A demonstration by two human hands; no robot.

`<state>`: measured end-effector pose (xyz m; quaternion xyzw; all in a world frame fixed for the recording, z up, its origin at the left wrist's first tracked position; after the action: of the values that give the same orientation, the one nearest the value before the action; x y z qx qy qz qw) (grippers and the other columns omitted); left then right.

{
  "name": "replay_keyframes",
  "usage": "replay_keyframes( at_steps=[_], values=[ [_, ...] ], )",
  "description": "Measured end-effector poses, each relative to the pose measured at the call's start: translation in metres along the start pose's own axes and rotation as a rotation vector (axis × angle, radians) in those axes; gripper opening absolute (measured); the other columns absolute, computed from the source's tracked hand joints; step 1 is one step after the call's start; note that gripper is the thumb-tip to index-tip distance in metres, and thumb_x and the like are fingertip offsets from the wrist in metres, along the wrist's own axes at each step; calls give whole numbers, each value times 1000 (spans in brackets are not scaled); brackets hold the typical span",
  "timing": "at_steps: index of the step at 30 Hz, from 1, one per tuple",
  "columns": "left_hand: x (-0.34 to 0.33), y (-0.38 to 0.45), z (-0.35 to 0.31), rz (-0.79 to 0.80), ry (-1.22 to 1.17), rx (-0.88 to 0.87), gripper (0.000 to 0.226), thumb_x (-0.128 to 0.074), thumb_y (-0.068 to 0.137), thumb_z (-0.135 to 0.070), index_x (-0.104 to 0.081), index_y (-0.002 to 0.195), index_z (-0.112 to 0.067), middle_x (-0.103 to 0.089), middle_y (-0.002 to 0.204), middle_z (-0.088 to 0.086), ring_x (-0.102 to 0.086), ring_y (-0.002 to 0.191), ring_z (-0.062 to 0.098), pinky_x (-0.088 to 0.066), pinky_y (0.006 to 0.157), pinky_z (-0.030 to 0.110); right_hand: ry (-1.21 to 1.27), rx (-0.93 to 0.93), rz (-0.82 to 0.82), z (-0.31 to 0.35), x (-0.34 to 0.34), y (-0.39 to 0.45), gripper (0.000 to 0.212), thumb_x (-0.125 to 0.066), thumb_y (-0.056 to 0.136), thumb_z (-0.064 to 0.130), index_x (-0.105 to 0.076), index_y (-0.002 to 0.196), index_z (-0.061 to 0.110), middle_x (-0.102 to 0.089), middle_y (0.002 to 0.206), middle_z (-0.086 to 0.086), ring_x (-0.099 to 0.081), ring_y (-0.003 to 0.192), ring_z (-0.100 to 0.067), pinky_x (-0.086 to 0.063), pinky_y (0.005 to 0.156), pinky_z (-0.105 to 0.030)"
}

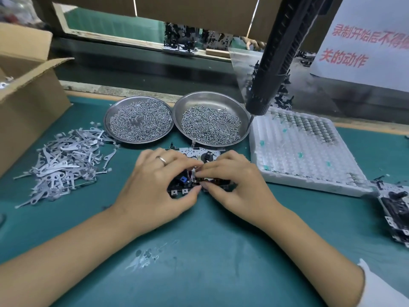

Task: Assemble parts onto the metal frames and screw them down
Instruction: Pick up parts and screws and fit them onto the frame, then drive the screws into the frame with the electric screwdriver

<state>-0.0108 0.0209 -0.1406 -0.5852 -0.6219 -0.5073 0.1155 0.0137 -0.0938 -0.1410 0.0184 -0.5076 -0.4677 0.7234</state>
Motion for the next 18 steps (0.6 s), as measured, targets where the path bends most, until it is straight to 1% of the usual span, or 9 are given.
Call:
replay_keyframes(
  at_steps=[2, 5, 9, 11, 12, 13, 15, 17, 18],
  values=[
    [-3, 1, 0, 23, 11, -4, 41, -56, 75, -42, -70, 106, -20, -67, 97, -7, -56, 94, 11, -34, 89, 29, 48, -30, -20, -1, 3, 1, 17, -76, 75, 4, -77, 91, 9, -73, 94, 1, -56, 83, -25, -50, 79, -44],
    [-4, 3, 4, 25, -43, 33, 36, -55, 74, -42, -70, 101, -23, -68, 95, -11, -55, 94, 7, -34, 89, 29, 88, -41, -33, 1, 4, 1, 15, -75, 75, 2, -78, 88, 8, -73, 92, -2, -56, 82, -27, -49, 78, -35],
    [-5, 4, 8, 1, -78, 47, 27, -69, 70, -32, -71, 96, -24, -66, 90, -16, -55, 91, 6, -36, 89, 31, 104, -81, -13, -3, 3, -1, 19, -71, 76, -2, -77, 90, 9, -68, 92, -4, -54, 85, -23, -43, 77, -23],
    [-5, 5, 6, -3, -97, 31, 25, -71, 69, -28, -73, 93, -24, -61, 86, -23, -53, 88, 4, -35, 89, 29, 83, -72, -32, -1, 6, -1, 19, -70, 75, -3, -78, 88, 9, -65, 91, -7, -55, 84, -24, -43, 76, -23],
    [-5, 6, 5, -5, -104, 25, 23, -71, 68, -28, -73, 91, -24, -59, 84, -25, -52, 87, 3, -35, 88, 28, 67, -59, -94, 2, 12, -2, 19, -68, 74, -4, -78, 86, 7, -64, 89, -9, -56, 83, -25, -44, 75, -25],
    [-5, 6, 5, -6, -112, 27, 21, -71, 68, -28, -73, 89, -25, -58, 83, -27, -51, 85, 2, -34, 89, 28, 53, -50, -205, 4, 24, -3, 19, -66, 73, -7, -77, 83, 4, -62, 86, -11, -58, 81, -25, -45, 74, -26],
    [-6, 7, 8, -9, -138, 52, 20, -70, 68, -30, -72, 87, -26, -59, 81, -28, -51, 85, 1, -34, 90, 29, 27, -77, -509, 6, 58, -8, 18, -61, 75, -6, -72, 85, 3, -57, 86, -10, -57, 81, -22, -44, 76, -24],
    [-7, 7, 10, -7, -168, 70, 19, -70, 68, -31, -72, 86, -26, -62, 81, -27, -50, 85, -1, -35, 92, 29, 48, -145, -760, 2, 91, -9, 22, -61, 81, 5, -61, 102, 11, -53, 96, -6, -54, 90, -21, -44, 82, -27],
    [-7, 6, 10, -8, -176, 73, 19, -70, 67, -31, -72, 86, -26, -63, 81, -26, -50, 86, -1, -35, 92, 29, 96, -199, -813, -5, 104, -3, 33, -63, 83, 12, -52, 114, 16, -53, 104, -6, -54, 96, -21, -45, 86, -31]
  ],
)
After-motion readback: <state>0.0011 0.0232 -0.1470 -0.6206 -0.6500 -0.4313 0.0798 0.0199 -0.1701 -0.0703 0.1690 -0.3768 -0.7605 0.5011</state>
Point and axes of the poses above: each hand's wrist, its own y-axis towards the middle knuckle, its own x-axis out of the back of the hand, z = x × y, the point moved 9 cm from there along y, towards the middle knuckle
